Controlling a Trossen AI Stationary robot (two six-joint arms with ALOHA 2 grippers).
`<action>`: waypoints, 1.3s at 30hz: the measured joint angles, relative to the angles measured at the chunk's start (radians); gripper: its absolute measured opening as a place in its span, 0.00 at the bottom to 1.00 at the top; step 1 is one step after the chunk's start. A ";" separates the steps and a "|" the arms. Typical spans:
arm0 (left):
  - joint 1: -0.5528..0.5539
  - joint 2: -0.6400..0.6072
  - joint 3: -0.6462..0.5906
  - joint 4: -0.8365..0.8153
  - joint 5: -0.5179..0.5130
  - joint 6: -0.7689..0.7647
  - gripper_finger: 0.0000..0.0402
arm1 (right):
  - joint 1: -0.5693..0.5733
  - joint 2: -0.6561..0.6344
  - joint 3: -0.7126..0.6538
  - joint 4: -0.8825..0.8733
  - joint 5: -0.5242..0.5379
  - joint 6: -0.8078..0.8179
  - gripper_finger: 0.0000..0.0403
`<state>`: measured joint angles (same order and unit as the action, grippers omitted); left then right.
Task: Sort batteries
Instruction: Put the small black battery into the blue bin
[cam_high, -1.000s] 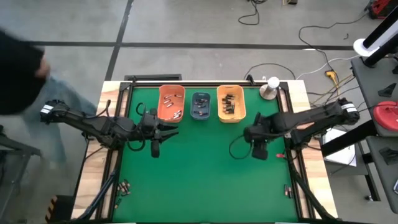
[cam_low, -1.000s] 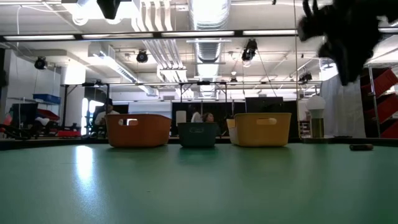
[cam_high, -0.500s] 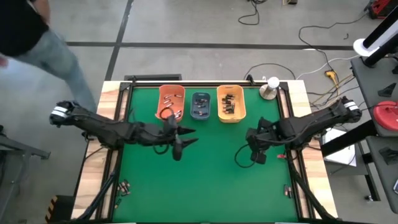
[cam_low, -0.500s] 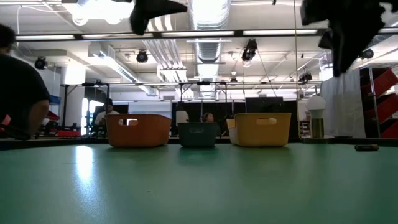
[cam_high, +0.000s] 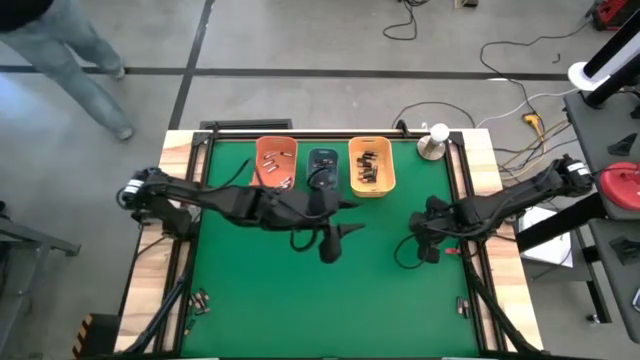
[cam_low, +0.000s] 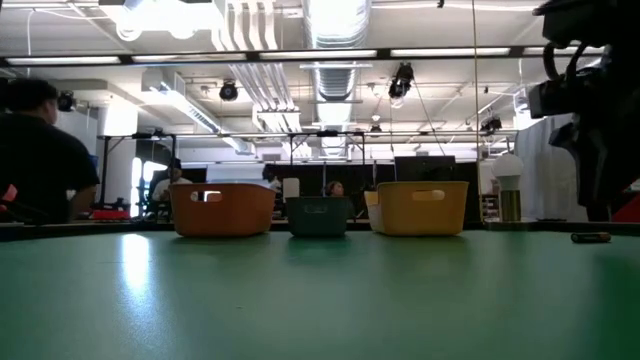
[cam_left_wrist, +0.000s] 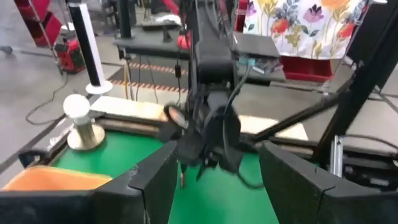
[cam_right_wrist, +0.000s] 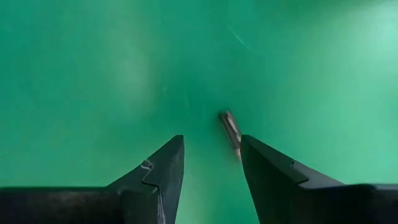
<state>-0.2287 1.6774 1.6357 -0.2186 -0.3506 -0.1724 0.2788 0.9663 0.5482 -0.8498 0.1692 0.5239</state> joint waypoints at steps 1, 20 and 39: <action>0.000 0.019 0.039 -0.019 -0.003 0.005 0.50 | 0.000 -0.016 -0.016 0.026 -0.009 0.012 0.38; -0.043 0.013 0.006 -0.285 -0.002 -0.057 0.46 | -0.086 0.086 -0.061 0.074 0.063 0.029 0.39; -0.072 -0.423 -0.534 0.074 -0.089 -0.106 0.46 | -0.086 0.254 -0.078 0.175 -0.038 0.153 0.14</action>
<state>-0.3004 1.2543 1.1022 -0.1448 -0.4393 -0.2781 0.1925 1.2204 0.4706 -0.6746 0.1316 0.6768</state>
